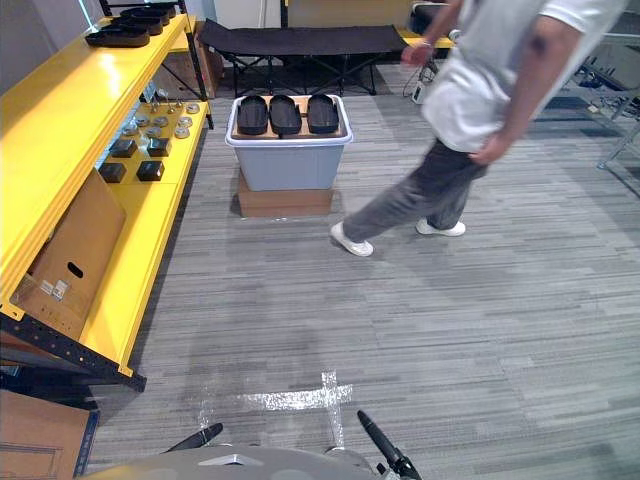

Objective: Walk over and take three plastic housings, then place them on the shelf

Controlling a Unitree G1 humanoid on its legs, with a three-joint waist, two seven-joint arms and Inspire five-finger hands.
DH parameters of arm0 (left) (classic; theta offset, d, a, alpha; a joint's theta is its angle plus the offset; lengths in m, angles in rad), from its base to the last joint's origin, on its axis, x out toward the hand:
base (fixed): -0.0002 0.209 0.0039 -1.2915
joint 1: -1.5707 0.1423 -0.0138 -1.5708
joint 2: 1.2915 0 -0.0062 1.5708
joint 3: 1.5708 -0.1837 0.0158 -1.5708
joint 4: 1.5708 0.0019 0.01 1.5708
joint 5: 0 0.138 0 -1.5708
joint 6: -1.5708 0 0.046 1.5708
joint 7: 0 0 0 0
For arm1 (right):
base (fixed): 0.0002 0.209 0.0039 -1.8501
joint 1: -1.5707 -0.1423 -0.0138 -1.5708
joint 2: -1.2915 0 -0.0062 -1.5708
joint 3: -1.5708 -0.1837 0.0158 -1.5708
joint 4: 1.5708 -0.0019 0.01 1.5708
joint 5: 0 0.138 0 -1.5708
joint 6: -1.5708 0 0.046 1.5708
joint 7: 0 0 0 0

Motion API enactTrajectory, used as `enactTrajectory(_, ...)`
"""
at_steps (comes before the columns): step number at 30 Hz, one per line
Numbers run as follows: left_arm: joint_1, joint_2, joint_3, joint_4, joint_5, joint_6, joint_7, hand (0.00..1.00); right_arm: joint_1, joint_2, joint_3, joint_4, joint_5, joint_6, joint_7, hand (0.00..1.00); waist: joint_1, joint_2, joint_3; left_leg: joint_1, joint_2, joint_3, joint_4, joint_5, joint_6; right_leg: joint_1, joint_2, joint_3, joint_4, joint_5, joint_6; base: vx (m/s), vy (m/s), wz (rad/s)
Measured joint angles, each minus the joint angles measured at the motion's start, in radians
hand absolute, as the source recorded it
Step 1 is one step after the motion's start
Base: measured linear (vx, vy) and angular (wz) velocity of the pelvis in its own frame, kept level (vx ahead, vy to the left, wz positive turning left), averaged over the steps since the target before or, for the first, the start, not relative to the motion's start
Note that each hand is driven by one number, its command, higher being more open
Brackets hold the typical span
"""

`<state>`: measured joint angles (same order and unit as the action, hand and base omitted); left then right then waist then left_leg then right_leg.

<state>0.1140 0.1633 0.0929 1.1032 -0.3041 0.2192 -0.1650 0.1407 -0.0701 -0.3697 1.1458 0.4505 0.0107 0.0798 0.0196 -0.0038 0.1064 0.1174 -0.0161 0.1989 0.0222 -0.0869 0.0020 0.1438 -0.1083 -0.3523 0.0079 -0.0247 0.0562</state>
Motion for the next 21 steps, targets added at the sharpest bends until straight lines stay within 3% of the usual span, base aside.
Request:
enactTrajectory(3, -0.030, 0.002, 0.000, 0.005, 0.001, -0.014, -0.010, 1.00, -0.030, 0.019, -0.013, 0.000, -0.017, -0.005, 0.001, 1.00, -0.007, -0.013, 0.009, 0.017, -0.008, 0.000, -0.033, 0.017, -0.015, 0.004, -0.005, -0.009, -0.011, 0.003, 0.006, 0.05, 0.027, 0.02)
enactTrajectory(7, -0.031, 0.006, -0.001, 0.005, -0.001, -0.083, -0.002, 1.00, -0.053, 0.036, -0.013, -0.002, -0.055, -0.039, 0.001, 1.00, -0.009, -0.030, 0.023, 0.046, -0.009, 0.005, -0.059, 0.025, -0.026, 0.017, -0.005, -0.030, -0.009, 0.003, 0.012, 0.00, 0.000, 0.00)
enactTrajectory(13, -0.037, -0.008, -0.021, -0.053, -0.054, -0.145, 0.070, 1.00, -0.087, 0.037, 0.016, -0.024, -0.063, -0.070, -0.001, 1.00, -0.017, -0.023, 0.037, 0.063, -0.013, 0.003, -0.107, 0.056, -0.022, 0.015, -0.004, -0.035, -0.009, 0.002, 0.012, -0.05, -0.006, 0.01)
enactTrajectory(21, -0.043, -0.049, -0.047, -0.081, -0.174, -0.235, 0.197, 1.00, -0.074, 0.036, 0.058, -0.047, -0.019, -0.073, 0.050, 1.00, -0.023, -0.035, 0.042, 0.067, -0.013, 0.003, -0.111, 0.067, -0.014, 0.019, -0.004, -0.042, -0.007, 0.003, 0.012, -0.06, -0.006, 0.01)
